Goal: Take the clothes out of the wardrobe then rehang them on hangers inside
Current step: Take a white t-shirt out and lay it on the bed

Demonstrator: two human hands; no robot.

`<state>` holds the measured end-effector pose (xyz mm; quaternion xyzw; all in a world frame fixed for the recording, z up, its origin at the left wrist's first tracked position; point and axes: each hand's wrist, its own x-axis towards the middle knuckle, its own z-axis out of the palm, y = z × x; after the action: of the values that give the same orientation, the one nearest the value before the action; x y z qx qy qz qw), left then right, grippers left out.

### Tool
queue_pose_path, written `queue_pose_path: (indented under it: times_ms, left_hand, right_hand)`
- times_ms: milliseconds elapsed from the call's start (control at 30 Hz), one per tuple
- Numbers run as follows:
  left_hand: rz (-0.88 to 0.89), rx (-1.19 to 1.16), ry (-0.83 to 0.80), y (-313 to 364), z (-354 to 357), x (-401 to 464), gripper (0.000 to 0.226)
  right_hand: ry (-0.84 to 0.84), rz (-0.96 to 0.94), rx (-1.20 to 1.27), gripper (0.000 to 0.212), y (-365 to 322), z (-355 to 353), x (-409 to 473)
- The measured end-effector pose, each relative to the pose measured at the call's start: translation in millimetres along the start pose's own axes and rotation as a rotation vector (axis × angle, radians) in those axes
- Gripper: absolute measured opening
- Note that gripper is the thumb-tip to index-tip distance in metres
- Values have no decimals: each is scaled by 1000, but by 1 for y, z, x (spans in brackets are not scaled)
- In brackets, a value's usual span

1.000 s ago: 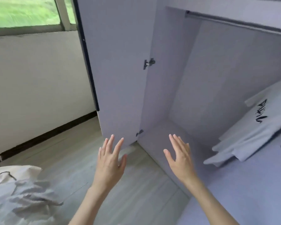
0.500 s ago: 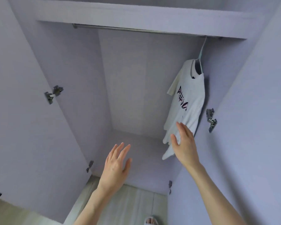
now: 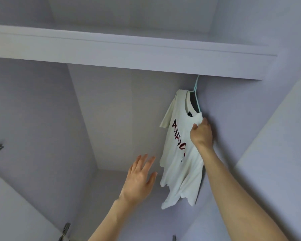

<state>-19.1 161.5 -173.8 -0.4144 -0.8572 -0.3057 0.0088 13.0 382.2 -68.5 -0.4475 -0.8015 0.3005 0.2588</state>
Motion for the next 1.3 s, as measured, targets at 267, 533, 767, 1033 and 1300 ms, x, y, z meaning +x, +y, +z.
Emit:
queue_pose_path:
  times_ms: [267,533,767,1033,1300]
  left_hand:
    - [44,28,20,-45,-29,43,65]
    - [-11,35,50,-67,-81,74,56]
    - [-149,20,50,-106,-103,44,54]
    - [-348,66,174,-147,-124,-16,58]
    - [-506,180,269,-148,-134,-111,65]
  right_hand:
    - [195,139,16,30,-26,22,17]
    - [222,-126,-26,31,-40,28,14]
    - [18,-238,-203,51,-24,55,-39]
    - [25,-563,-99,68,-29,60,-67]
    - [-157,-693,43,65,-33,98,-116]
